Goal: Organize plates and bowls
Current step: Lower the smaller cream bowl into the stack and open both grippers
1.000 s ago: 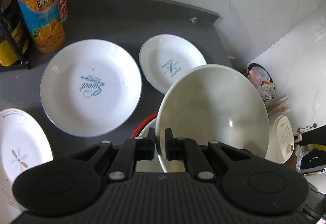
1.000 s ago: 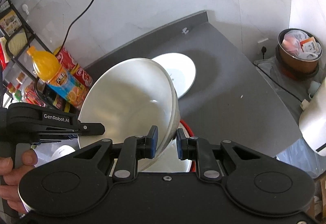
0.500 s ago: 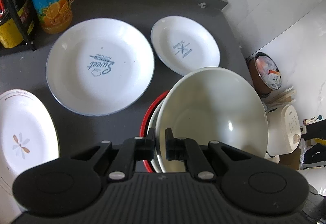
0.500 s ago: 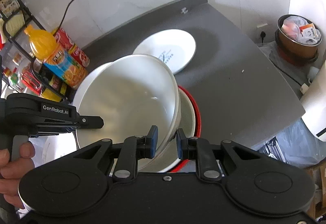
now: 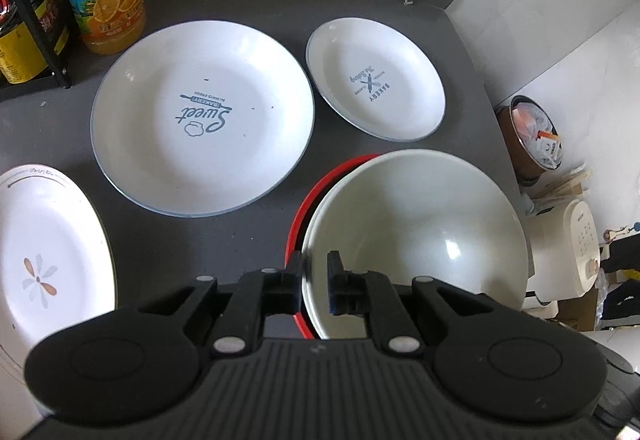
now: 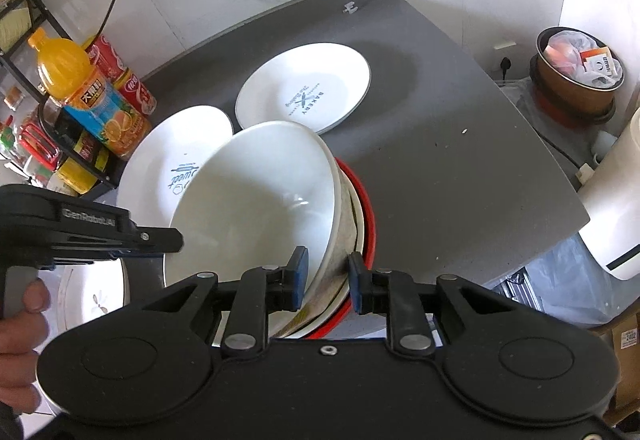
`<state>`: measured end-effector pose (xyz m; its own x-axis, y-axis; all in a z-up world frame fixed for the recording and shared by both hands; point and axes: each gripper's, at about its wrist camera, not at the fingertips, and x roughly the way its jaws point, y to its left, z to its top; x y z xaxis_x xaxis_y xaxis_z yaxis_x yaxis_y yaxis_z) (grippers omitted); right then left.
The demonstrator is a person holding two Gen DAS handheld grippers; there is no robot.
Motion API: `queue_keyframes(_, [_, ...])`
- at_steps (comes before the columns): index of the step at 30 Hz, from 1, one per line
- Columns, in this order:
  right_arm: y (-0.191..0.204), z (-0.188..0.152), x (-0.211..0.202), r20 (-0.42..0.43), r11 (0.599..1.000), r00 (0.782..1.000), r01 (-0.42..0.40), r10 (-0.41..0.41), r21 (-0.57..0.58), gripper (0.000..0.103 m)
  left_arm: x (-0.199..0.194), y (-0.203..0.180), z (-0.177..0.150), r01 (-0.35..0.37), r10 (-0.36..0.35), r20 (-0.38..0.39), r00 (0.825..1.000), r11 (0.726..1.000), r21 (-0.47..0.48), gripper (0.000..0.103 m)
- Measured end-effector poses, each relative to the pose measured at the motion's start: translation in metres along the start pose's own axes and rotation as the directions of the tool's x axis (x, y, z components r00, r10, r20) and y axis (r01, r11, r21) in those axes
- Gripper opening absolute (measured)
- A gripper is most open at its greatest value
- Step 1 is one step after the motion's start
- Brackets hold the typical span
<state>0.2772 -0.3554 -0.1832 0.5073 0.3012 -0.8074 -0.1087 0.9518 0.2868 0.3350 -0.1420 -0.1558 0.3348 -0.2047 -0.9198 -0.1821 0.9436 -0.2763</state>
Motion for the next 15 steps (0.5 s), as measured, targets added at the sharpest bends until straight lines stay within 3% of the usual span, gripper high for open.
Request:
queue_keyframes(5, [-0.002,0.003,-0.008,0.008,1.0,1.0,-0.007,0.007,-0.008,0.026,-0.013,0.007,0.002,0.006,-0.005,0.031,1.0,1.0,-0.015,0.013])
queue_keyframes(8, [-0.004,0.006,-0.019,0.056,1.0,0.998,0.015,-0.015,-0.001,0.026,-0.022,0.017,0.001,0.012,-0.01,0.053,0.999,0.999,-0.042,0.014])
queue_keyframes(12, [-0.007,0.009,-0.017,0.082,1.0,0.996,0.019,-0.02,0.01,0.005,-0.032,0.029,-0.002,0.015,-0.01,0.08,0.997,0.998,-0.063,0.014])
queue_keyframes(15, [-0.002,0.006,-0.009,0.085,0.998,0.995,0.058,-0.056,-0.026,0.005,-0.039,0.04,-0.006,0.024,-0.017,0.088,0.996,0.996,-0.086,0.014])
